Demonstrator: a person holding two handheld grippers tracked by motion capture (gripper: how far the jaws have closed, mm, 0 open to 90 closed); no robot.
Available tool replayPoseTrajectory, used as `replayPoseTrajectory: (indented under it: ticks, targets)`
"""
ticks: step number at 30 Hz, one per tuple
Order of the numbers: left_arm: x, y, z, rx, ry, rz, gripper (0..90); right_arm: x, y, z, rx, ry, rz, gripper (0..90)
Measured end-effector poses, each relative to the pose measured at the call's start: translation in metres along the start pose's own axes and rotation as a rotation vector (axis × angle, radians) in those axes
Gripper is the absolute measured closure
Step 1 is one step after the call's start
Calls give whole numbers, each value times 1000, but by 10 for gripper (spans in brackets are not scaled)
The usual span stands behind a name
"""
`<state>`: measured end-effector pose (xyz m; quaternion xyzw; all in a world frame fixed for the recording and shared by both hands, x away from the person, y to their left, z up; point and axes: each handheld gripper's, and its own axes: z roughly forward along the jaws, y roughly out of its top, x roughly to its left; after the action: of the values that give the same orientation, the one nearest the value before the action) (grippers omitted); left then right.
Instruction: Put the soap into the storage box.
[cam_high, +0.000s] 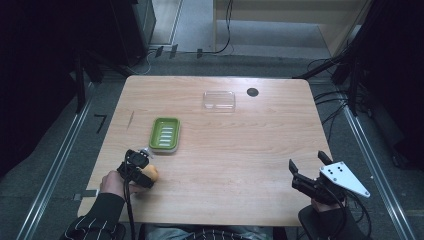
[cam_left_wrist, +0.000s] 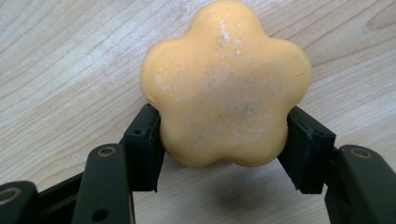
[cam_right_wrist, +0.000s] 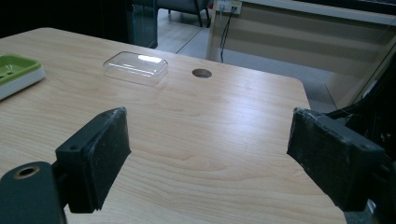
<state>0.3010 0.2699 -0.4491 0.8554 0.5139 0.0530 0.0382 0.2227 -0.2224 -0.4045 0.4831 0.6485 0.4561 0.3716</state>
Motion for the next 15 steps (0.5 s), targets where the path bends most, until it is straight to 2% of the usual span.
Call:
replayPoseTrajectory:
  ticks: [10, 15]
  targets:
    - [-5, 2, -5, -15, -8, 28, 399, 0, 0, 0, 3, -2, 0, 133]
    - [-3, 1, -6, -17, -13, 25, 399, 0, 0, 0, 3, -1, -1, 133]
